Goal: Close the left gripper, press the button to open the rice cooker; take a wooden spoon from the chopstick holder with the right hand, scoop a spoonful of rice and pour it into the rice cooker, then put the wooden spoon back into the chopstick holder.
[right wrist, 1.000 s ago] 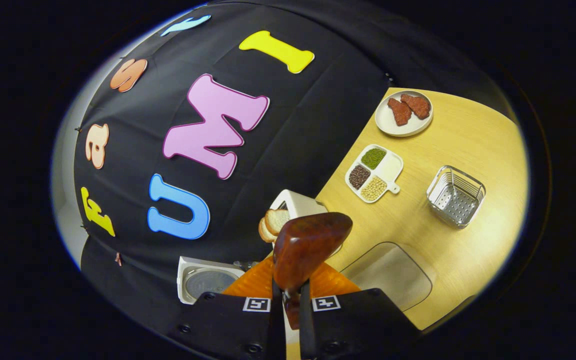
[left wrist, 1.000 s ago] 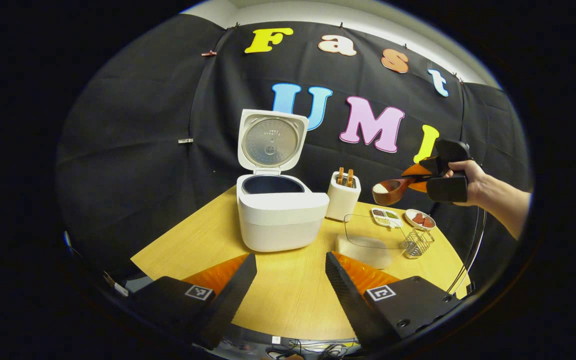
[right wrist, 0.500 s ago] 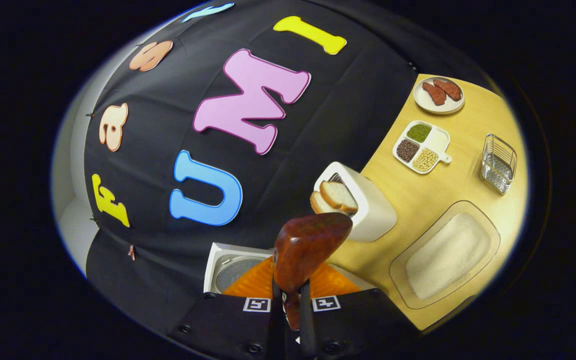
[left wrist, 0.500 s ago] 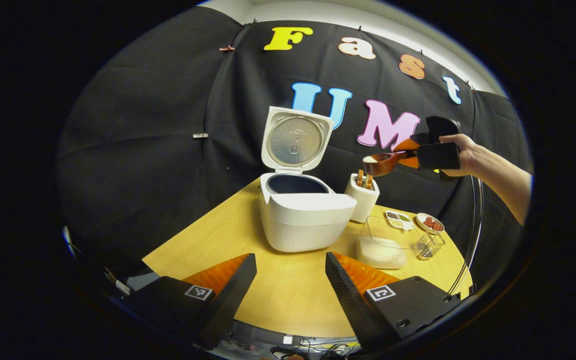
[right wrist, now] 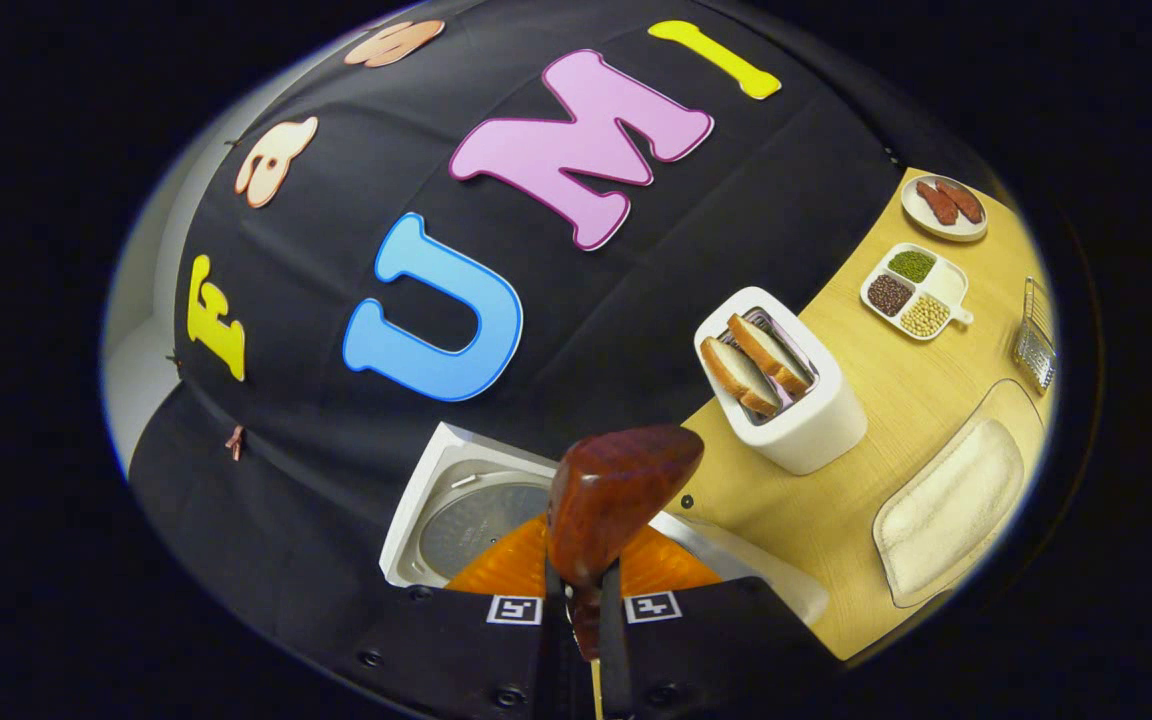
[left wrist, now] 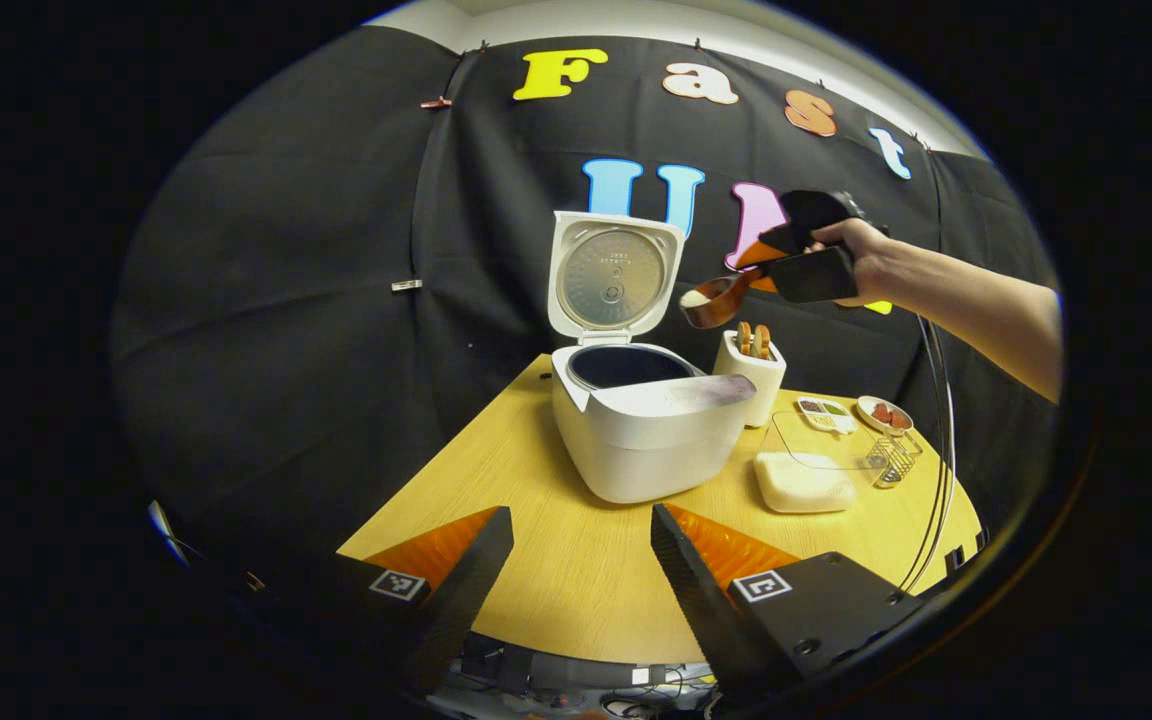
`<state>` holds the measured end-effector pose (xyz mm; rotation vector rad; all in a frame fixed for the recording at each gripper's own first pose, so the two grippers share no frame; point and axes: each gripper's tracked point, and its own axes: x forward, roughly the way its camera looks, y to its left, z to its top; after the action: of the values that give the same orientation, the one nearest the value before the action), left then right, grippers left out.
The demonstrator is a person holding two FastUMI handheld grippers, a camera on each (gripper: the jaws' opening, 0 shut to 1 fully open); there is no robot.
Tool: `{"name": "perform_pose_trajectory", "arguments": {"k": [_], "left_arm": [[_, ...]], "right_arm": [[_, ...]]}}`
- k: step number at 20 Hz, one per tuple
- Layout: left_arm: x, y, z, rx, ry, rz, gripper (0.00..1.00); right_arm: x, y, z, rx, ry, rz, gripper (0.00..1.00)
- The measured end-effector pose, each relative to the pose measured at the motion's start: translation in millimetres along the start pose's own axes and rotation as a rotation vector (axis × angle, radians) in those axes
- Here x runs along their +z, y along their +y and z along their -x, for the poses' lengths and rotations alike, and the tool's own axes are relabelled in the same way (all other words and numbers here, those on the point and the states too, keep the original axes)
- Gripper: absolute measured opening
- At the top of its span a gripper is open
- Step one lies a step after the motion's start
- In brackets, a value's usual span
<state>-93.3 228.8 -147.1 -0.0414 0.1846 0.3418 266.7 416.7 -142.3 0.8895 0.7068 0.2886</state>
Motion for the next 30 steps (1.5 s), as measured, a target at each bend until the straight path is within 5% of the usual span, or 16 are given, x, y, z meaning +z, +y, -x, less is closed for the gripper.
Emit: {"name": "perform_pose_trajectory", "arguments": {"k": [4, 12, 24, 30], "left_arm": [[-12, -2, 6, -0.037, 0.033, 0.077, 0.96], [-15, 21, 8, 0.010, 0.043, 0.189, 0.96], [-2, 20, -2, -0.011, 0.016, 0.169, 0.96], [-4, 21, -5, -0.003, 0.022, 0.153, 0.96]], "right_arm": [[-20, 13, -19, 0.011, -0.008, 0.133, 0.15], [-46, 20, -49, 0.039, -0.039, 0.432, 0.15], [-82, 12, -79, 0.105, -0.031, 0.768, 0.15], [-105, 23, -73, 0.203, -0.002, 0.954, 0.15]]}}
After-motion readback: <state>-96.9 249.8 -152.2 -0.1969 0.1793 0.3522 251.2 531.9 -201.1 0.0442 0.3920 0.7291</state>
